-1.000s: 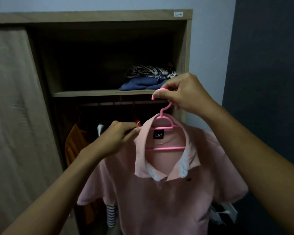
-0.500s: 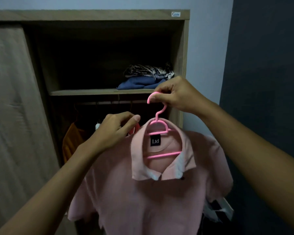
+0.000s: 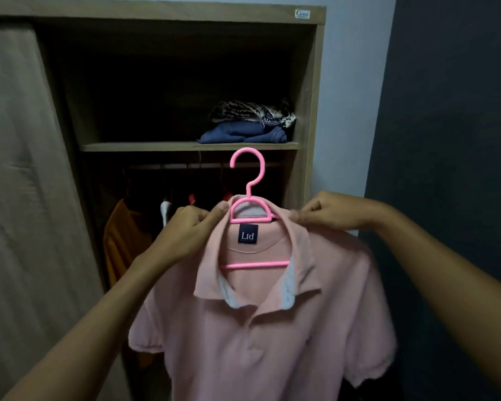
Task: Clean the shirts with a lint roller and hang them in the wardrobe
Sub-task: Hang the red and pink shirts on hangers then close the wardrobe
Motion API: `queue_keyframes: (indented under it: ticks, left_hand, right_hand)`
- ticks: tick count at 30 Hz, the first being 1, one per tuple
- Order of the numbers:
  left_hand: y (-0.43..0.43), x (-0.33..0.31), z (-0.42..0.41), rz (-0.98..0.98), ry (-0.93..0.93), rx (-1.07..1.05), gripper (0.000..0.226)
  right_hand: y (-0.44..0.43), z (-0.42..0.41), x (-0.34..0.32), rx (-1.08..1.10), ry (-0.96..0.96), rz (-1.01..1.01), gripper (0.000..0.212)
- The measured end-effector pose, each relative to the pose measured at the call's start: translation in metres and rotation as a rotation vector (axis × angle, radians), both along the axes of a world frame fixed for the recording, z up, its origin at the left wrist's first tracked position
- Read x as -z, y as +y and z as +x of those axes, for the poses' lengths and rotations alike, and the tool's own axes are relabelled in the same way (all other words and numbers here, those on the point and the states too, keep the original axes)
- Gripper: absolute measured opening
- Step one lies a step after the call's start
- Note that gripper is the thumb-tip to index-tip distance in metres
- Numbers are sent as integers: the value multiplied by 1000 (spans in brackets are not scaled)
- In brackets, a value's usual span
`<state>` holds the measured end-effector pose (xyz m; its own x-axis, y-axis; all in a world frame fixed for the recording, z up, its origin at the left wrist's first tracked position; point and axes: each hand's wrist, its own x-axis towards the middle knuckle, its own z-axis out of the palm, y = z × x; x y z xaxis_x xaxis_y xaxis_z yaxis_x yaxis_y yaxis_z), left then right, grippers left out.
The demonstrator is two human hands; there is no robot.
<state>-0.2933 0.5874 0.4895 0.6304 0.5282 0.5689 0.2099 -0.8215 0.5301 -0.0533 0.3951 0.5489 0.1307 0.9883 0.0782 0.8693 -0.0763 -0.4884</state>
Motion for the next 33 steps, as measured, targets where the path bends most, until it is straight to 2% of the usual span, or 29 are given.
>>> queue_keyframes:
  ticks: [3, 5, 7, 12, 16, 19, 23, 28, 33]
  left_hand:
    - [5, 10, 3, -77, -38, -25, 81]
    - [5, 15, 6, -95, 13, -62, 83]
    - [8, 19, 8, -56, 39, -110, 73]
    - [14, 31, 6, -42, 13, -164, 69]
    - [14, 43, 5, -80, 29, -160, 65]
    - [20, 48, 8, -106, 19, -138, 56]
    - [40, 50, 22, -118, 31, -140, 44]
    - [66, 54, 60, -138, 68, -120, 32]
    - [112, 52, 104, -78, 157, -61, 22]
  right_hand:
    - [-10, 1, 5, -81, 123, -76, 39]
    - [-10, -1, 3, -84, 125, -51, 44]
    - [-8, -2, 1, -43, 134, -81, 47]
    - [1, -4, 11, 114, -45, -226, 48]
    - [16, -6, 29, 292, -85, -226, 49]
    - [28, -9, 39, 388, 36, -184, 38]
    - [39, -10, 47, 479, 379, -132, 32]
    - [61, -5, 56, 532, 427, -53, 34]
    - [91, 7, 64, 549, 469, 25, 31]
